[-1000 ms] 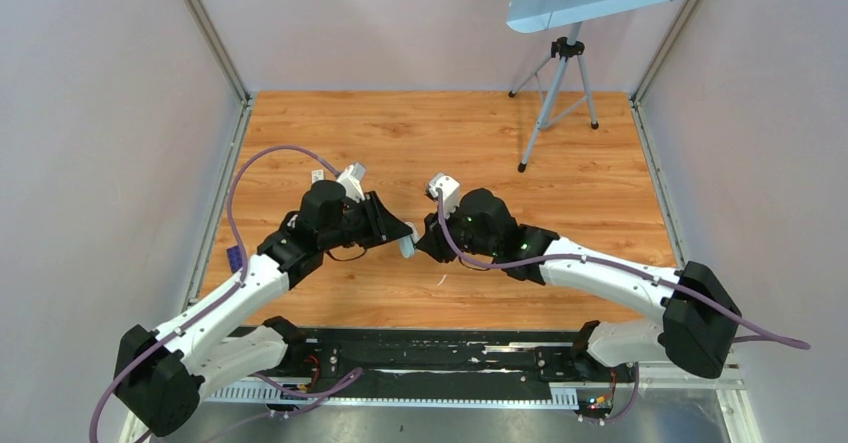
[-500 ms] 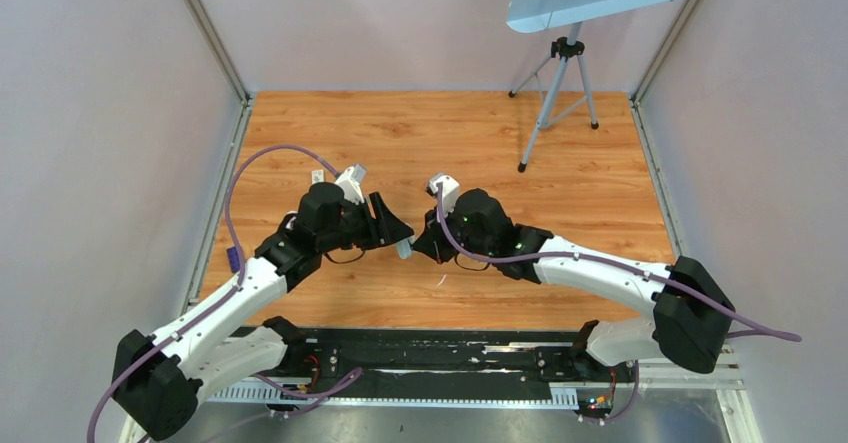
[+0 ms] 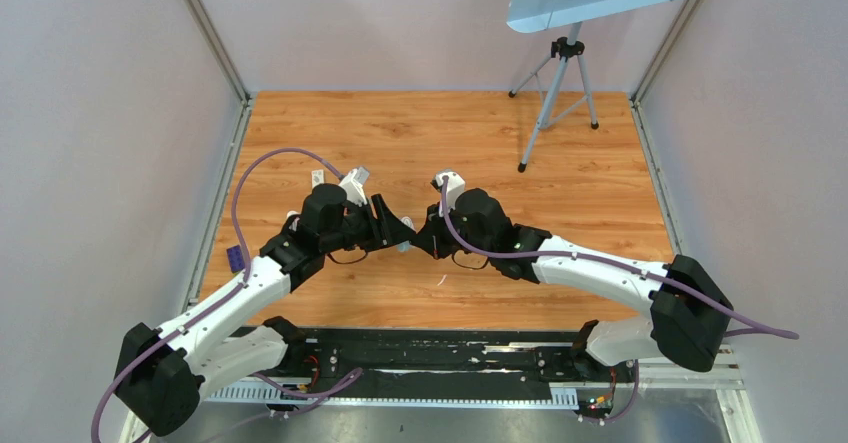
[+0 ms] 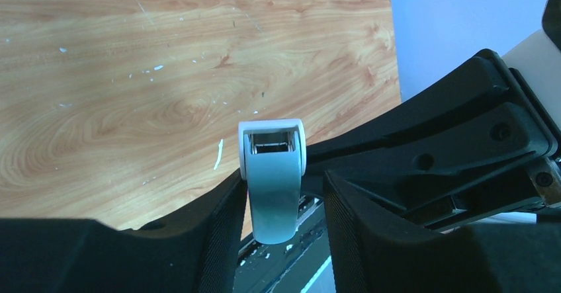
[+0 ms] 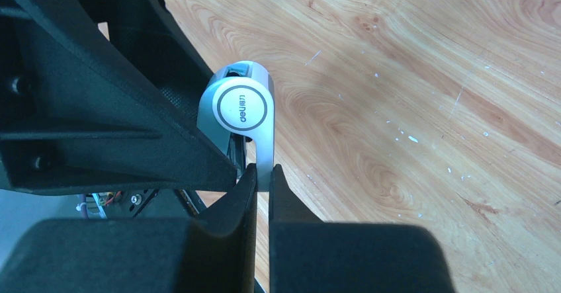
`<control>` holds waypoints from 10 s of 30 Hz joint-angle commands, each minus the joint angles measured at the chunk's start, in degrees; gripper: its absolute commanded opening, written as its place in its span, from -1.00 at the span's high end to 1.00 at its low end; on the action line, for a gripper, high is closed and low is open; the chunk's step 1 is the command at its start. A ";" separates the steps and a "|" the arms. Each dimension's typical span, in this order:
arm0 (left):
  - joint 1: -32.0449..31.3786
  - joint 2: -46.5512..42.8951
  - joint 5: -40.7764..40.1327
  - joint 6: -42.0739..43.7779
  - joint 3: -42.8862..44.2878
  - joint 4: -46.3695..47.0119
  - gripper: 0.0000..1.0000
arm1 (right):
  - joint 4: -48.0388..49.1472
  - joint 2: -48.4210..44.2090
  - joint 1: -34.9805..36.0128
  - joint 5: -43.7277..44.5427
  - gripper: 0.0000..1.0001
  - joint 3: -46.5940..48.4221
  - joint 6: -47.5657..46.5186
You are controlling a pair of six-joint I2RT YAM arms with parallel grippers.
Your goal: Load the staples into the stapler
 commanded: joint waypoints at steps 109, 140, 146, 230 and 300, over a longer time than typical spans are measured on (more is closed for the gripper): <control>-0.27 -9.90 -15.23 24.30 10.02 -19.73 -0.92 | 0.87 6.25 -1.63 -7.32 1.00 -0.46 13.15; -0.26 -1.88 -21.17 7.87 2.88 -8.34 -0.27 | 12.76 7.38 -1.55 -4.80 1.00 -6.31 23.25; -0.27 -1.11 -21.08 6.59 1.86 -7.47 -0.13 | 13.58 8.22 -1.55 -5.49 1.00 -6.06 23.42; -0.31 61.35 -38.61 21.33 47.03 -0.27 0.43 | -21.78 -24.16 -2.18 25.02 -0.99 -8.65 1.21; 33.06 36.39 -39.83 20.37 16.02 -19.38 -0.32 | -24.60 -34.39 -2.17 25.54 -0.98 -9.74 -1.12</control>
